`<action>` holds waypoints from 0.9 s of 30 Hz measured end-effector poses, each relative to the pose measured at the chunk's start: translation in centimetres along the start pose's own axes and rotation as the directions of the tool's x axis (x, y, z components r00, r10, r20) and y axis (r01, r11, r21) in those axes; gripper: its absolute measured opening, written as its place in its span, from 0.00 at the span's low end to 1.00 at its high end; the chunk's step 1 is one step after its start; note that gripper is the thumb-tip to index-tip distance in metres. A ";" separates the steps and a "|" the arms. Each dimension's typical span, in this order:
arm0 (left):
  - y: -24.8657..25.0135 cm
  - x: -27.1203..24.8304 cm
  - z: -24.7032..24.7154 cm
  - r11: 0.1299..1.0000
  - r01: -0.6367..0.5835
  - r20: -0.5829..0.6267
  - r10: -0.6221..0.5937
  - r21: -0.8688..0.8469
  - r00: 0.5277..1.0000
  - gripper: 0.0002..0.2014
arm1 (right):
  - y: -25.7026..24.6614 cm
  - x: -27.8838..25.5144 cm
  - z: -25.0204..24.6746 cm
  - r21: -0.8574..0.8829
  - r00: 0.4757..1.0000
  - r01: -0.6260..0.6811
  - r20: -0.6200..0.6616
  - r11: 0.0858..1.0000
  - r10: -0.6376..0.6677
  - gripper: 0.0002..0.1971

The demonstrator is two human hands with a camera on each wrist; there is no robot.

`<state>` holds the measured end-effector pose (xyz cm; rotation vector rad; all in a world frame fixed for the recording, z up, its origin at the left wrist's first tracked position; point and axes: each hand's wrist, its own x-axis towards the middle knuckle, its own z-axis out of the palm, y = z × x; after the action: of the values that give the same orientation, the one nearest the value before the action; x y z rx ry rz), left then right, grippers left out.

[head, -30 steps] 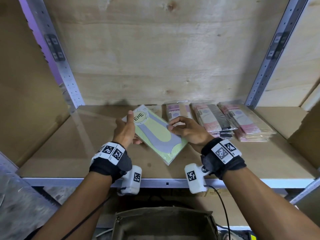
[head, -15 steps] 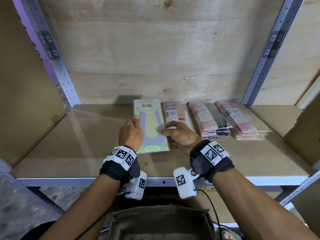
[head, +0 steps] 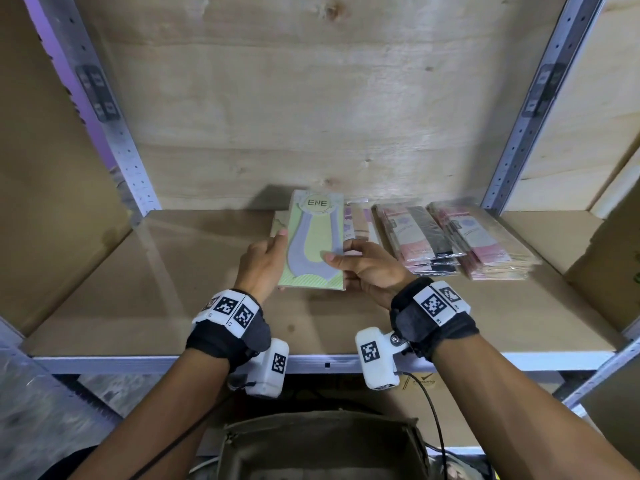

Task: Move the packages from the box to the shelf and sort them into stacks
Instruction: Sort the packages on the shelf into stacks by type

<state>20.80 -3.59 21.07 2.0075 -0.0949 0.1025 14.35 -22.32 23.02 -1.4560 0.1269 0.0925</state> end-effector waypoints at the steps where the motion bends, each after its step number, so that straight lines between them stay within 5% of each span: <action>1: 0.1 -0.2 0.0 0.999 -0.031 0.004 0.031 0.015 1.000 0.26 | -0.2 0.0 -0.1 0.007 1.000 0.004 -0.010 1.000 -0.004 0.15; 8: -0.8 -0.6 -0.3 0.968 -0.148 -0.070 0.165 0.202 0.984 0.26 | -0.5 -0.4 -0.4 -0.068 0.987 -0.112 0.111 0.991 0.119 0.11; 13: -1.3 -1.4 -0.1 0.973 -0.077 -0.043 0.088 0.217 0.995 0.28 | 0.0 -0.6 -0.4 -0.171 0.982 -0.171 0.052 0.970 0.182 0.17; 16: -1.3 -1.4 -0.8 0.989 -0.022 0.134 0.002 0.143 0.991 0.21 | 0.1 -0.3 -0.7 -0.239 0.981 -0.185 0.011 0.953 0.194 0.16; 18: -1.1 -1.4 -1.9 0.998 0.056 0.316 -0.066 0.043 0.946 0.11 | 0.0 -0.3 -1.1 -0.262 0.981 -0.190 -0.008 0.946 0.195 0.16; 20: -1.0 -1.4 -2.8 0.991 0.131 0.429 -0.103 -0.035 0.898 0.15 | 0.0 -0.2 -1.4 -0.262 0.981 -0.191 -0.028 0.946 0.191 0.12; 27: -1.2 -1.6 -4.1 0.986 0.164 0.443 -0.146 -0.003 0.885 0.15 | 0.3 0.0 -0.4 -0.388 0.983 -0.185 -0.067 0.903 0.173 0.14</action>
<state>19.24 0.64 21.49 1.9568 -0.2232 -0.4600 14.27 -22.64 22.67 -1.8466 0.2807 0.2579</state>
